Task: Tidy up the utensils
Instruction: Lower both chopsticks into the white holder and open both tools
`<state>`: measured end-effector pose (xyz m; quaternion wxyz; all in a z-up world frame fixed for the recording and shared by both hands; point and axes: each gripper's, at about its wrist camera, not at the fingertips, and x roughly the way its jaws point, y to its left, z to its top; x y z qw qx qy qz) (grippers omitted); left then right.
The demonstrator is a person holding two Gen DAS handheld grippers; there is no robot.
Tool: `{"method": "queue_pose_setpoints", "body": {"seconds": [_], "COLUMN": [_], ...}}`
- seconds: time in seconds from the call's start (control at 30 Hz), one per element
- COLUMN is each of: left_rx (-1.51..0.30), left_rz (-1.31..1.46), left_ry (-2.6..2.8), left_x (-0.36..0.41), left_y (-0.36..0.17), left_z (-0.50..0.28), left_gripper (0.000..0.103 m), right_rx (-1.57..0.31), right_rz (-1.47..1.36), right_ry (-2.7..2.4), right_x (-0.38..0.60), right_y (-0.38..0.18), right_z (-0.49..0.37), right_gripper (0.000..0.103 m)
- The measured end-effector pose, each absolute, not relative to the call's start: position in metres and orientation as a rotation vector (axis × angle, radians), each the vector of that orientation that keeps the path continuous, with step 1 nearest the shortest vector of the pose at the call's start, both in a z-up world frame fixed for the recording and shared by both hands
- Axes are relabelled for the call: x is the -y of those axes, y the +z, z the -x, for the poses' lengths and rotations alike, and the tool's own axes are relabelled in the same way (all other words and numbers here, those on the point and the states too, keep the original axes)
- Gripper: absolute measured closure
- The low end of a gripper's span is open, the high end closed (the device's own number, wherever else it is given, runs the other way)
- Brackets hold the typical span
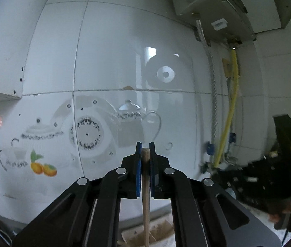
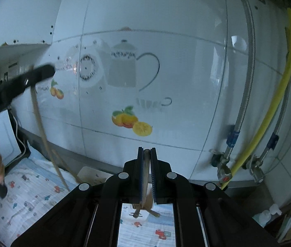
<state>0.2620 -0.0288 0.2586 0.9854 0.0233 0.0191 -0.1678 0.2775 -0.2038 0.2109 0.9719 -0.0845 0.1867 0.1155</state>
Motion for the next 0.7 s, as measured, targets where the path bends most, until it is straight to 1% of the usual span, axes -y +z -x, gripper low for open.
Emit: {"method": "queue_pose_setpoints", "body": {"seconds": [0.17,0.3,0.53,0.57,0.63,0.67,0.7], "left_rx": [-0.016,-0.029,-0.135,-0.149,-0.168,-0.172,-0.180], "left_rz": [-0.013,0.006,0.008,0.004,0.006,0.004,0.003], "left_ry": [-0.319,-0.307,-0.307,-0.301,-0.310,-0.309,-0.318], "left_x": [0.025,0.023,0.024,0.024,0.023,0.022,0.022], "left_y": [0.258,0.244,0.209,0.205,0.203,0.202,0.203], "left_z": [-0.283,-0.299,-0.318,-0.319,-0.317,-0.315,-0.312], "left_gripper": [0.098,0.098,0.098,0.098,0.097,0.095,0.095], "right_rx": [-0.389,-0.404,-0.450,-0.451,-0.444,-0.439,-0.430], "right_rz": [0.170,0.171,0.160,0.150,0.140,0.141,0.140], "right_ry": [0.238,0.247,0.250,0.255,0.257,0.257,0.257], "right_x": [0.205,0.204,0.205,0.206,0.208,0.208,0.209], "right_y": [0.202,0.194,0.178,0.178,0.181,0.182,0.185], "right_z": [-0.287,-0.292,-0.300,-0.299,-0.295,-0.291,-0.285], "right_gripper": [0.096,0.096,0.096,0.094,0.082,0.077,0.077]}}
